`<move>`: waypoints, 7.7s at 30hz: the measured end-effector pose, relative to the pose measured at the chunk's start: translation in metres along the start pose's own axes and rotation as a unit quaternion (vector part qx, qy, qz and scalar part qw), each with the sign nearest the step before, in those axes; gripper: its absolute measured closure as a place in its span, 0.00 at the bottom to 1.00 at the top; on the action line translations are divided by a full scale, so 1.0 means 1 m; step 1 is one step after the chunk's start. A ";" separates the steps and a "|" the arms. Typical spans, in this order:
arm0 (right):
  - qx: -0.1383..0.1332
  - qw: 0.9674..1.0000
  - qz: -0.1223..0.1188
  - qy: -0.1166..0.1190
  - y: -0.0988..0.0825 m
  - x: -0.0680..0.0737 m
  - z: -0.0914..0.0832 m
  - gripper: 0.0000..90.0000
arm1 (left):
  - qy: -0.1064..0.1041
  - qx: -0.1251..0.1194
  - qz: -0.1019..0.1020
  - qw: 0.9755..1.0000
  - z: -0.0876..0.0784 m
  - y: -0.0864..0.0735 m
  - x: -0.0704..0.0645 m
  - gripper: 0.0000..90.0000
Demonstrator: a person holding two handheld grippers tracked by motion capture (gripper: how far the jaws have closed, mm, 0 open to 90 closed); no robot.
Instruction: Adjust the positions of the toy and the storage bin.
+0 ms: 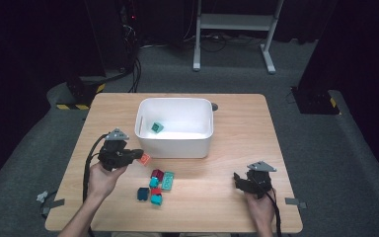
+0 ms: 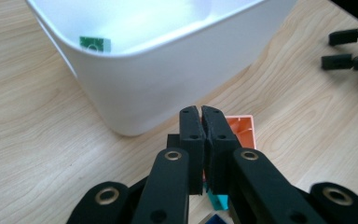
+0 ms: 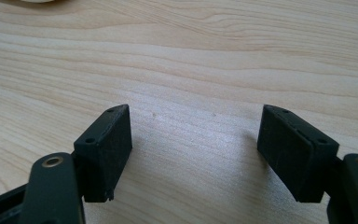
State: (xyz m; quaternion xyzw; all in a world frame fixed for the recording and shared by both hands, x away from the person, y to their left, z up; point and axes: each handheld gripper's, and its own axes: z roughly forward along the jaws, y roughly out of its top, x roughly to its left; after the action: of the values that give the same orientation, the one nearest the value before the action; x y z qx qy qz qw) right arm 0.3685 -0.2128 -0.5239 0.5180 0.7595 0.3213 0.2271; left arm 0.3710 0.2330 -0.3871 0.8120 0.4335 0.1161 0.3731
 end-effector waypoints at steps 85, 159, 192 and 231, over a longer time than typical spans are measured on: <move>0.000 1.000 -0.003 0.002 0.000 0.000 -0.001 0.29 | 0.053 0.018 -0.027 0.998 0.048 0.107 0.031 0.88; 0.000 1.000 -0.002 0.002 0.000 0.000 -0.001 0.29 | 0.051 0.009 -0.080 0.995 0.016 -0.101 -0.029 0.43; 0.000 1.000 -0.002 0.002 0.000 0.000 -0.001 0.29 | 0.080 0.059 -0.068 0.993 0.054 -0.121 -0.040 0.47; 0.001 1.000 -0.003 0.002 0.000 0.000 -0.001 0.29 | 0.070 0.038 -0.055 0.995 0.048 -0.119 -0.034 0.65</move>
State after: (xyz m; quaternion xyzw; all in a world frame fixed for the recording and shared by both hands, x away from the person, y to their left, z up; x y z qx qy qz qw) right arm 0.3677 -0.2127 -0.5239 0.5154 0.7616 0.3214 0.2259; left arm 0.3023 0.2227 -0.4998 0.7904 0.5067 0.1358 0.3164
